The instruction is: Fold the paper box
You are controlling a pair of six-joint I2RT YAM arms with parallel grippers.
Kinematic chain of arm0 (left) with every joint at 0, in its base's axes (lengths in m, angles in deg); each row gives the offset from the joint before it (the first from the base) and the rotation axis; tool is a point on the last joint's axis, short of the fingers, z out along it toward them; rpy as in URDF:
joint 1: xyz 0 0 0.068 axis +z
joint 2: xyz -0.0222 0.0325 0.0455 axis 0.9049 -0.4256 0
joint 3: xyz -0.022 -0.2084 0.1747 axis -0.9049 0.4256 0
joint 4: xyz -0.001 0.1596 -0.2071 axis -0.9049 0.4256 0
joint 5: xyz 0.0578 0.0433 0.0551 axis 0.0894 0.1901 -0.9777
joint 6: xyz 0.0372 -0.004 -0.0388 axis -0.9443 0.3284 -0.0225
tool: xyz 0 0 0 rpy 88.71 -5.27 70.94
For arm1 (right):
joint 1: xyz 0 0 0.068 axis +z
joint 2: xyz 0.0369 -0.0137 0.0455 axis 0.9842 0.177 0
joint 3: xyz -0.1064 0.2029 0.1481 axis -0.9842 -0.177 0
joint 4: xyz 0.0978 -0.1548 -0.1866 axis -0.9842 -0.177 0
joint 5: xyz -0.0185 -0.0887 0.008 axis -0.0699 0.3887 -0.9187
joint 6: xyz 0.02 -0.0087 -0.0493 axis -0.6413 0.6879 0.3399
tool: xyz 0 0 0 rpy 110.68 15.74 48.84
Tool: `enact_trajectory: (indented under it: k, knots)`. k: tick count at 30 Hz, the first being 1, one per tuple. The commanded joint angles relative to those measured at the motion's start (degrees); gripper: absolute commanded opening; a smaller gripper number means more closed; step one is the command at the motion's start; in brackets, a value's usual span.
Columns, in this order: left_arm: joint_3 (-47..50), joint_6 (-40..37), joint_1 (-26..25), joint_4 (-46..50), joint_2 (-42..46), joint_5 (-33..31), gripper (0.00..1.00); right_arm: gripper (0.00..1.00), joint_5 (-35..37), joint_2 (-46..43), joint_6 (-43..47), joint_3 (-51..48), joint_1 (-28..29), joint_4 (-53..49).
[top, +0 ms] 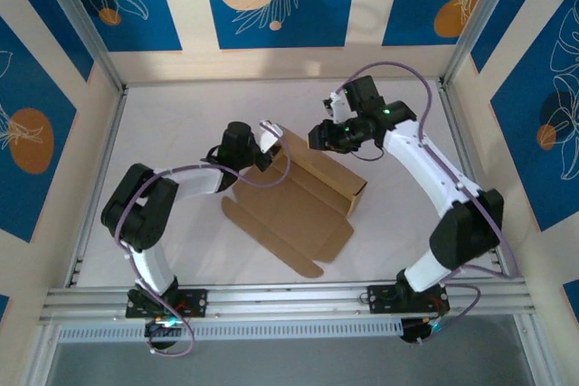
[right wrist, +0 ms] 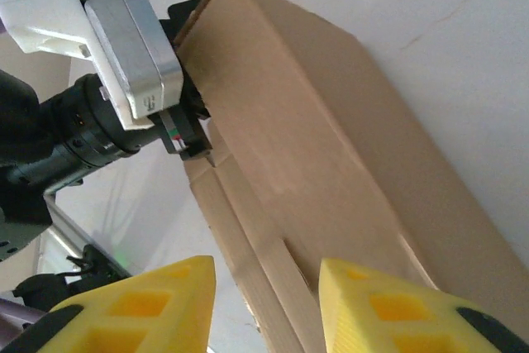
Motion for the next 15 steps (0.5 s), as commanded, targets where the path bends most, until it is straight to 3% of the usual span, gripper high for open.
enact_trajectory:
  k: [1, 7, 15]
  knots:
    - [-0.77, 2.63, -0.19, -2.84, -1.75, 4.25, 0.15, 0.33, -5.47, 3.44, 0.89, 2.72, 0.61, -0.47]
    - [0.4, 3.26, -0.92, -4.01, -2.91, 2.83, 0.18, 0.26, -7.73, 7.09, -0.33, 3.72, 2.07, 1.55]
    - [1.52, 3.85, -1.29, -5.26, -3.68, -0.14, 0.23, 0.17, -2.21, 11.36, 0.19, 4.08, 2.65, 0.05]
